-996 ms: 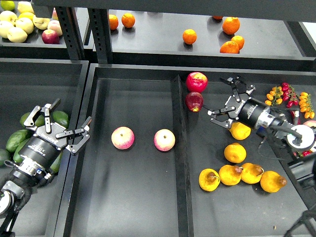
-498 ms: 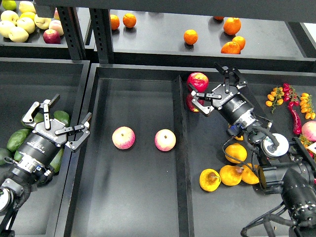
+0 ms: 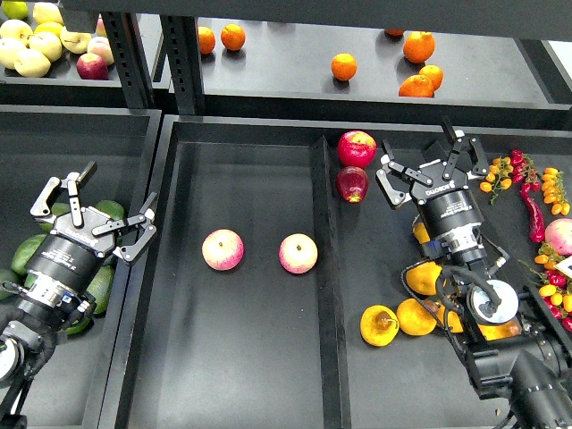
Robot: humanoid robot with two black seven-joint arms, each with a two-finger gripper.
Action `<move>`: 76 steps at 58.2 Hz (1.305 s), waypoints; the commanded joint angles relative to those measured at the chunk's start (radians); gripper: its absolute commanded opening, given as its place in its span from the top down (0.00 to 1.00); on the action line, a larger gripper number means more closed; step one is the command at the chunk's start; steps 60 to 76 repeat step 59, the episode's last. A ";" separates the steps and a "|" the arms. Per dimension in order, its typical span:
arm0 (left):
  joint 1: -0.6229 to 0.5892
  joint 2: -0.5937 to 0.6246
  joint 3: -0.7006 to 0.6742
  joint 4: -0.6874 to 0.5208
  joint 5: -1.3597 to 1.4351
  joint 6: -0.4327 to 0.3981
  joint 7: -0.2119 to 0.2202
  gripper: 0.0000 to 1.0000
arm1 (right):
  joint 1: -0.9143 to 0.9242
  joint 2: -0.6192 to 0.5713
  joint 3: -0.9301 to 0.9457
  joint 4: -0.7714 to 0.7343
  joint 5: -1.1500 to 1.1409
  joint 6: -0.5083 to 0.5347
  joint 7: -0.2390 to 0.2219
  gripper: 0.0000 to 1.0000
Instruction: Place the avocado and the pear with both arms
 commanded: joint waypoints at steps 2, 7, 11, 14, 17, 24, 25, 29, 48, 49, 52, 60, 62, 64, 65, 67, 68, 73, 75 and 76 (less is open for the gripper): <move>0.000 0.000 0.002 -0.002 -0.001 -0.009 0.000 0.01 | -0.057 0.000 0.000 0.028 -0.024 0.000 -0.002 0.01; 0.000 0.000 0.008 -0.002 -0.001 -0.009 0.000 0.01 | -0.086 0.000 0.000 0.031 -0.067 0.000 -0.002 0.01; 0.000 0.000 0.017 -0.002 0.001 -0.009 0.000 0.01 | -0.114 0.000 0.000 0.031 -0.101 0.000 -0.002 0.01; 0.000 0.000 0.020 -0.002 0.001 -0.009 0.000 0.01 | -0.122 0.000 0.000 0.031 -0.112 0.000 -0.003 0.01; 0.000 0.000 0.025 -0.002 0.001 -0.009 0.000 0.01 | -0.123 0.000 0.000 0.031 -0.113 0.000 -0.003 0.01; 0.000 0.000 0.026 -0.002 0.001 -0.008 0.000 0.01 | -0.122 0.000 0.000 0.024 -0.113 0.000 -0.005 0.01; 0.000 0.000 0.026 -0.002 0.001 -0.008 0.000 0.01 | -0.120 0.000 0.000 0.022 -0.115 0.000 -0.005 0.01; 0.002 0.000 0.026 -0.002 0.001 -0.008 0.000 0.01 | -0.118 0.000 -0.001 0.019 -0.113 0.000 -0.005 0.01; 0.002 0.000 0.028 -0.002 0.001 -0.009 0.000 0.01 | -0.115 0.000 -0.001 0.019 -0.115 0.000 -0.020 0.01; 0.002 0.000 0.028 -0.002 0.001 -0.009 0.001 0.01 | -0.115 0.000 -0.001 0.018 -0.115 0.000 -0.020 0.01; 0.002 0.000 0.028 -0.002 0.001 -0.009 0.000 0.01 | -0.115 0.000 -0.001 0.018 -0.113 0.000 -0.020 0.01; 0.002 0.000 0.028 -0.002 0.001 -0.011 0.000 0.01 | -0.115 0.000 0.000 0.021 -0.115 0.000 -0.021 0.01; 0.002 0.000 0.028 -0.002 0.001 -0.011 0.000 0.01 | -0.115 0.000 0.000 0.021 -0.115 0.000 -0.021 0.01; 0.002 0.000 0.028 -0.002 0.001 -0.011 0.000 0.01 | -0.115 0.000 0.000 0.021 -0.115 0.000 -0.021 0.01; 0.002 0.000 0.028 -0.002 0.001 -0.011 0.000 0.01 | -0.115 0.000 0.000 0.021 -0.115 0.000 -0.021 0.01; 0.002 0.000 0.028 -0.002 0.001 -0.011 0.000 0.01 | -0.115 0.000 0.000 0.021 -0.115 0.000 -0.021 0.01; 0.002 0.000 0.028 -0.002 0.001 -0.011 0.000 0.01 | -0.115 0.000 0.000 0.021 -0.115 0.000 -0.021 0.01; 0.002 0.000 0.028 -0.002 0.001 -0.011 0.000 0.01 | -0.115 0.000 0.000 0.021 -0.115 0.000 -0.021 0.01; 0.002 0.000 0.028 -0.002 0.001 -0.011 0.000 0.01 | -0.115 0.000 0.000 0.021 -0.115 0.000 -0.021 0.01; 0.002 0.000 0.028 -0.002 0.001 -0.011 0.000 0.01 | -0.115 0.000 0.000 0.021 -0.115 0.000 -0.021 0.01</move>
